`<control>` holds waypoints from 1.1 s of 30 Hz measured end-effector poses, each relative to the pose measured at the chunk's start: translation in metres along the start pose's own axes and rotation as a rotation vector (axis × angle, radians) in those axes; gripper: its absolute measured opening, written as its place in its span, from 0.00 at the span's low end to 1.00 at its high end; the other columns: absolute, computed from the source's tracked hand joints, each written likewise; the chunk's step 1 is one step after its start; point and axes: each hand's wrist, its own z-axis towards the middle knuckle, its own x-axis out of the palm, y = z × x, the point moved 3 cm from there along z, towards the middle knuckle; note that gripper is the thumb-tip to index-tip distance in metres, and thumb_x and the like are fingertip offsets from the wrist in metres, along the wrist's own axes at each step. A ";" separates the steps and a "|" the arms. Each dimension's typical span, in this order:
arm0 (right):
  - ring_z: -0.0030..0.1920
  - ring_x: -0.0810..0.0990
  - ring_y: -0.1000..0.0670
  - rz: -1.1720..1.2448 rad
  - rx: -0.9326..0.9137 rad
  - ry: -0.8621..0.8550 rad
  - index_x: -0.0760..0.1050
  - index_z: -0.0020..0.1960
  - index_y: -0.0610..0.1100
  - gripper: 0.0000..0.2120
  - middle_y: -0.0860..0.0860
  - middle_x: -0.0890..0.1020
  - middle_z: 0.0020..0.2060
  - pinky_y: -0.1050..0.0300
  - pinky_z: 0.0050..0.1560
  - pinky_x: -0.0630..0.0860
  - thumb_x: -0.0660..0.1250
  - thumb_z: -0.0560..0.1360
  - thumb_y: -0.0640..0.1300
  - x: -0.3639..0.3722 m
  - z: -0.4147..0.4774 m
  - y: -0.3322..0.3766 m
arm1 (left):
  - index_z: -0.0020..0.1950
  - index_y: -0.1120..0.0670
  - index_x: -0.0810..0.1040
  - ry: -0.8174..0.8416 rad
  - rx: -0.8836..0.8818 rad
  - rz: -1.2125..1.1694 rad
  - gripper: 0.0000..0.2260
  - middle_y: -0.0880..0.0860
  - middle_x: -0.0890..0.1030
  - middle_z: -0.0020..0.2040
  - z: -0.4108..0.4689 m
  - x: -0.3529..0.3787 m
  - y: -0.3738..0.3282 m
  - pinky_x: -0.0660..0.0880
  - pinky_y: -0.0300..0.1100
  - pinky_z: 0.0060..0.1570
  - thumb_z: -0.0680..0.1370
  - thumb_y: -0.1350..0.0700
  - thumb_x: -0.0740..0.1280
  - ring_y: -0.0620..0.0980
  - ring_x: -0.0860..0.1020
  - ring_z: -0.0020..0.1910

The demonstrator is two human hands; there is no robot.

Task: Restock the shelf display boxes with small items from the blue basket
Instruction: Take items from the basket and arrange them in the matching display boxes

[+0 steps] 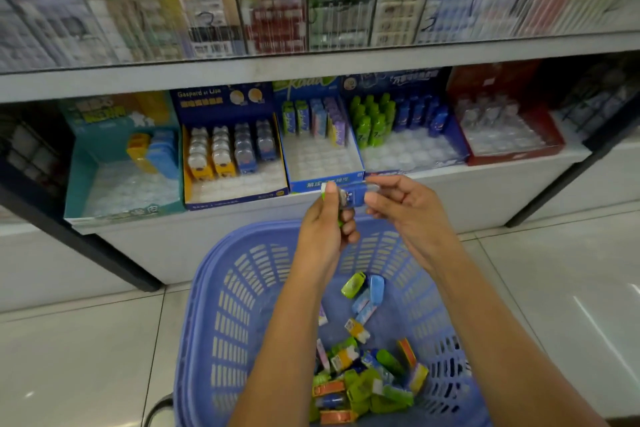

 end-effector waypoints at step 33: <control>0.54 0.74 0.42 -1.238 -0.357 0.348 0.78 0.57 0.38 0.12 0.40 0.73 0.57 0.52 0.57 0.72 0.69 0.74 0.38 0.140 0.126 0.010 | 0.49 0.46 0.83 -0.399 0.218 0.172 0.10 0.44 0.84 0.40 -0.016 -0.116 -0.043 0.76 0.30 0.39 0.75 0.61 0.70 0.39 0.79 0.36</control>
